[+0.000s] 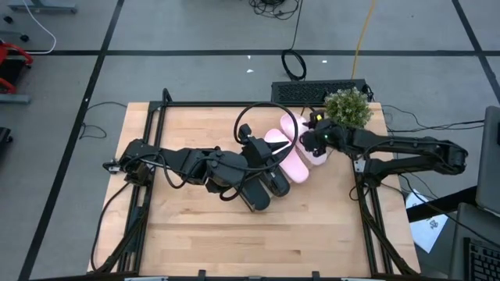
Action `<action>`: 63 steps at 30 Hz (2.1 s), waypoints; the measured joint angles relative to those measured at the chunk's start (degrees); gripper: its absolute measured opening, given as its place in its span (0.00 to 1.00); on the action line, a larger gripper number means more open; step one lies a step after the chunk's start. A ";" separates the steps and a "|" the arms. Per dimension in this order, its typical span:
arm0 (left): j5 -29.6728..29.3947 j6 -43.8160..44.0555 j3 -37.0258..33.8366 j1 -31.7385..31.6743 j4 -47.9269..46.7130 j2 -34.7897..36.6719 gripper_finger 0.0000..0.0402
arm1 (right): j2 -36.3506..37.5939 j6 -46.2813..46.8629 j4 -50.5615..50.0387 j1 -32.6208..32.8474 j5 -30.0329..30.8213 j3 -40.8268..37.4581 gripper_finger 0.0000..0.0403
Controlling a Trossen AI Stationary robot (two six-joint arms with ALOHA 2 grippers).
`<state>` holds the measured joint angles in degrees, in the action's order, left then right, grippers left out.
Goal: Pick and place slides into the shelf
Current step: Put the pink slipper on the shelf
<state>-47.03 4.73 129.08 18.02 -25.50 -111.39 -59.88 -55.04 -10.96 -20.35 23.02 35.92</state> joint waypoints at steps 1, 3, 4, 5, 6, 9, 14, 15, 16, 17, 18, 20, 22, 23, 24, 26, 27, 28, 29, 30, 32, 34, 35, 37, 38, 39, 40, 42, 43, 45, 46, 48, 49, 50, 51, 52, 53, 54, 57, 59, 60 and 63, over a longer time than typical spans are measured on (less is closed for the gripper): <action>-0.01 0.00 0.00 0.00 0.00 0.00 0.12 | 0.30 0.09 -0.06 0.59 1.35 0.00 0.40; 0.00 0.03 0.00 0.00 0.00 0.00 0.12 | 0.64 0.17 -0.47 1.84 4.13 0.00 0.42; 0.00 0.16 0.00 0.00 0.00 0.00 0.12 | 0.74 0.16 -0.66 2.40 5.13 0.00 0.43; 0.00 0.30 0.00 0.00 0.00 0.00 0.12 | 0.77 0.15 -0.88 2.90 5.71 0.00 0.44; 0.00 0.49 0.00 0.00 0.00 0.00 0.12 | 0.77 0.19 -1.42 3.31 5.75 0.00 0.45; 0.02 1.62 -0.01 0.00 0.02 0.00 0.12 | 0.77 1.61 -4.42 4.43 5.43 0.00 0.46; 0.04 1.81 0.00 0.17 0.06 0.00 0.12 | 0.77 3.28 -8.12 5.61 5.49 0.00 0.46; 0.04 1.90 0.00 0.17 0.09 0.00 0.12 | 0.77 3.32 -8.26 5.63 5.50 0.00 0.46; 0.06 2.05 0.00 0.17 0.09 0.00 0.12 | 0.77 3.31 -8.20 5.63 5.49 0.00 0.46; 0.13 2.40 0.00 0.17 0.10 0.00 0.12 | 0.77 3.29 -8.13 5.63 5.51 0.00 0.46; 0.53 2.74 0.00 0.17 0.14 0.00 0.12 | 0.77 3.31 -8.17 5.63 5.51 0.00 0.46; 0.83 2.93 0.00 0.17 0.21 0.00 0.12 | 0.77 3.33 -8.19 5.63 5.68 0.00 0.46; 0.83 2.93 0.00 0.17 0.22 0.00 0.12 | 0.77 3.26 -8.16 5.63 5.69 0.00 0.46; 0.83 2.95 0.00 0.17 0.22 0.00 0.12 | 0.77 3.26 -8.19 5.63 5.66 0.00 0.46; 0.83 2.96 -0.01 0.17 0.22 0.00 0.12 | 0.77 3.30 -8.18 5.63 5.55 0.00 0.45; 0.83 2.97 0.00 0.17 0.22 0.00 0.12 | 0.77 3.33 -8.19 5.63 5.38 0.00 0.45; 0.81 2.95 -0.01 0.17 0.20 0.00 0.12 | 0.77 3.40 -8.19 5.63 5.08 0.00 0.45; 0.81 2.95 0.00 0.17 0.21 0.00 0.12 | 0.77 3.74 -8.20 5.63 4.08 0.00 0.45; 0.81 2.97 0.00 0.17 0.22 0.00 0.12 | 0.77 4.38 -8.30 5.63 2.77 0.00 0.45; 0.81 2.97 0.00 0.17 0.22 0.00 0.12 | 0.77 4.93 -8.51 5.63 1.62 0.00 0.45; 0.79 2.90 -0.01 0.17 0.20 0.00 0.12 | 0.75 5.08 -8.70 5.63 0.02 0.00 0.45; 0.79 2.79 0.00 0.17 0.20 0.00 0.12 | 0.75 5.02 -8.30 5.51 -0.58 0.00 0.45; 0.79 2.78 0.00 0.17 0.20 0.00 0.12 | 0.75 4.93 -7.92 5.33 -0.58 0.00 0.45; 0.79 2.82 0.00 0.17 0.20 0.00 0.12 | 0.75 4.90 -7.02 4.95 -0.57 0.00 0.45; 0.76 2.82 0.00 0.17 0.20 0.00 0.12 | 0.75 4.85 -6.68 4.77 -0.58 0.00 0.45; 0.76 2.82 0.00 0.17 0.20 0.00 0.12 | 0.75 4.79 -6.56 4.58 -0.58 0.00 0.45; 0.76 2.82 -0.01 0.17 0.20 0.00 0.12 | 0.75 4.78 -6.49 4.43 -0.59 0.00 0.45; 0.75 2.82 0.00 0.17 0.20 0.00 0.12 | 0.75 4.71 -6.45 4.19 -0.62 0.00 0.45; 0.74 2.82 0.00 0.17 0.20 0.00 0.12 | 0.75 4.69 -6.45 4.11 -0.61 0.00 0.45; 0.74 2.82 0.00 0.17 0.20 0.00 0.12 | 0.73 4.69 -6.41 3.89 -0.69 0.00 0.45; 0.74 2.82 0.00 0.17 0.20 0.00 0.12 | 0.63 4.71 -6.16 3.80 -0.70 0.00 0.45; 0.74 2.86 0.00 0.17 0.20 0.00 0.12 | -0.03 4.77 -4.96 3.64 -0.67 0.00 0.43; 0.74 2.90 -0.01 0.17 0.20 0.00 0.12 | -0.34 4.69 -4.64 3.53 -0.69 0.00 0.42; 0.74 2.90 0.00 0.17 0.20 0.00 0.12 | -0.73 4.67 -4.28 3.55 -0.69 0.00 0.40; 0.74 2.90 0.00 0.17 0.20 0.00 0.12 | -1.20 4.68 -3.56 3.55 -0.74 0.00 0.38; 0.74 2.91 0.00 0.17 0.20 0.00 0.12 | -1.73 4.65 -3.28 3.55 -0.82 0.02 0.35; 0.72 2.91 0.00 0.17 0.20 0.00 0.12 | -2.23 4.51 -3.50 3.55 -0.87 0.02 0.33; 0.72 2.91 0.00 0.17 0.20 0.00 0.12 | -2.74 4.43 -3.58 3.55 -0.96 0.02 0.31; 0.72 2.93 0.00 0.17 0.20 0.00 0.12 | -3.86 4.25 -3.23 3.55 -0.95 0.02 0.26; 0.72 2.91 0.00 0.17 0.18 0.00 0.12 | -4.13 4.21 -2.91 3.55 -0.74 0.02 0.23; 0.72 2.87 0.00 0.17 0.17 0.00 0.12 | -4.19 4.21 -2.44 3.55 -0.66 0.02 0.21; 0.70 2.56 0.00 0.17 0.17 0.00 0.12 | -4.24 4.43 -2.08 3.55 -0.58 0.02 0.16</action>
<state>-46.33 7.29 129.08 18.20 -25.33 -111.39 -64.12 -50.60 -13.04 -16.80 22.44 35.94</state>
